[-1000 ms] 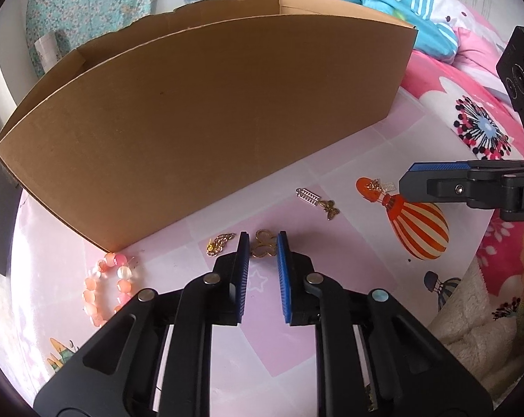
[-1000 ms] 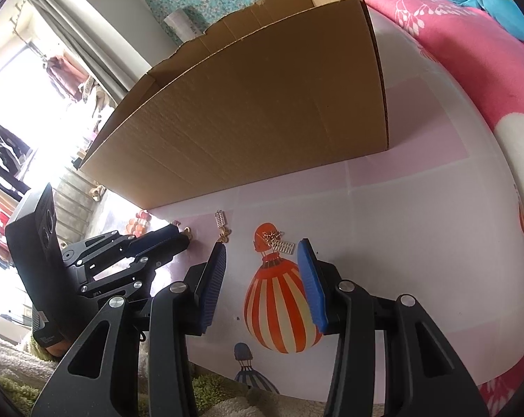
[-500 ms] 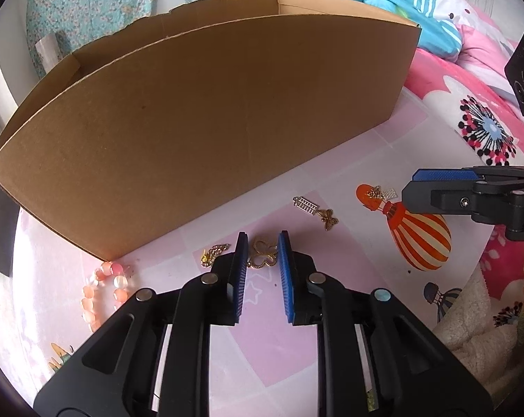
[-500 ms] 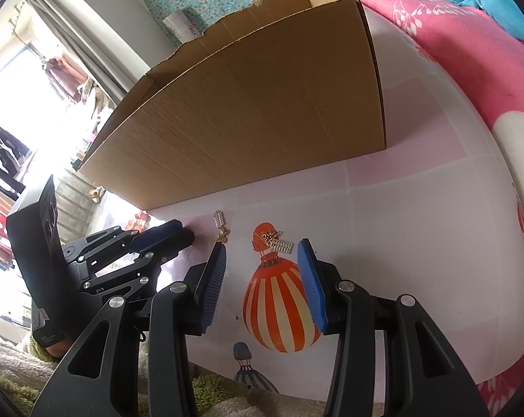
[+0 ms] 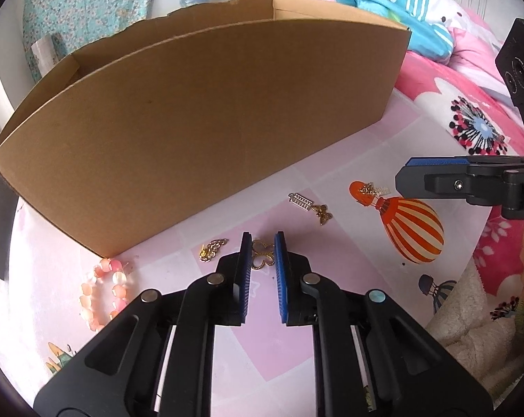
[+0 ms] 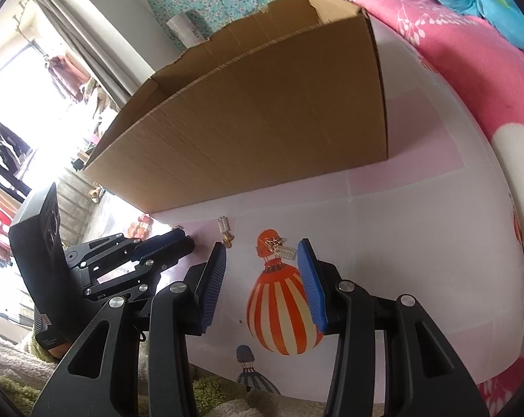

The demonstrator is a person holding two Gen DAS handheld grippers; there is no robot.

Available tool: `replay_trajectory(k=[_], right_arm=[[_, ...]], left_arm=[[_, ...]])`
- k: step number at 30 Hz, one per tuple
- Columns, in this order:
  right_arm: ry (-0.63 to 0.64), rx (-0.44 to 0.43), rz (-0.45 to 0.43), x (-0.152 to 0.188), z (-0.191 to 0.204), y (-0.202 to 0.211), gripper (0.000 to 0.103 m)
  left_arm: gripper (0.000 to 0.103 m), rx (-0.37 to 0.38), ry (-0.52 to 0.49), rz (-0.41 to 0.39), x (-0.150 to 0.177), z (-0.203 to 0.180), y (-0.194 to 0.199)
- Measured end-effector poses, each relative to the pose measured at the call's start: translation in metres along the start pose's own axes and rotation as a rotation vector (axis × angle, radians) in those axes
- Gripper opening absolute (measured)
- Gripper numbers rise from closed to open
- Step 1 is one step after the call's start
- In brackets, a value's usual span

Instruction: Organize jewelry

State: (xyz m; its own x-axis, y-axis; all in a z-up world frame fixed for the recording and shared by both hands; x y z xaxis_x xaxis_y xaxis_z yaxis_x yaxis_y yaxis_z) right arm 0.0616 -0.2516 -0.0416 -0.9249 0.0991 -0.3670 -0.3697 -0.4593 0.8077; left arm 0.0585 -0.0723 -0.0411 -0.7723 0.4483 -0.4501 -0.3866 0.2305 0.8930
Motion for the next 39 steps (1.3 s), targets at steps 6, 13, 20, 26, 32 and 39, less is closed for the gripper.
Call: replay_trajectory(k=[6, 13, 20, 26, 32, 39], right_arm=[[0.070, -0.012, -0.013, -0.003, 0.018, -0.001, 0.043], [0.141, 0.018, 0.006, -0.007, 0.034, -0.008, 0.043], [0.156, 0.012, 0.019, -0.008, 0.038, -0.011, 0.043], [0.160, 0.007, 0.015, -0.006, 0.042, -0.011, 0.043], [0.148, 0.001, 0.015, -0.003, 0.038, -0.011, 0.043], [0.141, -0.007, 0.008, -0.002, 0.035, -0.009, 0.043]], left_arm=[[0.000, 0.004, 0.022, -0.001, 0.005, 0.012, 0.005], [0.000, 0.029, 0.059, -0.011, 0.010, 0.024, 0.011], [0.000, -0.007, 0.057, 0.003, 0.013, 0.027, 0.008], [0.000, -0.077, 0.003, -0.012, 0.007, 0.014, 0.004], [0.000, -0.104, -0.022, -0.002, 0.007, 0.011, 0.000], [0.000, -0.052, -0.018, 0.014, 0.010, 0.006, 0.003]])
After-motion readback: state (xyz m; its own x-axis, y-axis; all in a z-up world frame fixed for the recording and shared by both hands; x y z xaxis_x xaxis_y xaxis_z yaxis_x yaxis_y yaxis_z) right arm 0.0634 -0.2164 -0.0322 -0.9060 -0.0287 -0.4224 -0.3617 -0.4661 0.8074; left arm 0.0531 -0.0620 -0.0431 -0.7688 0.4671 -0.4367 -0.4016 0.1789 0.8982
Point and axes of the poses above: each gripper's, at about its wrist camera, not at the fingertips, and y roughly against the way its jaws point, z to its left, x to its underside, the point moved 2 cm from there along -y, roughly the way its jaws point, and after that the axes turned 10 degrees about z, right-handed, at the moved point
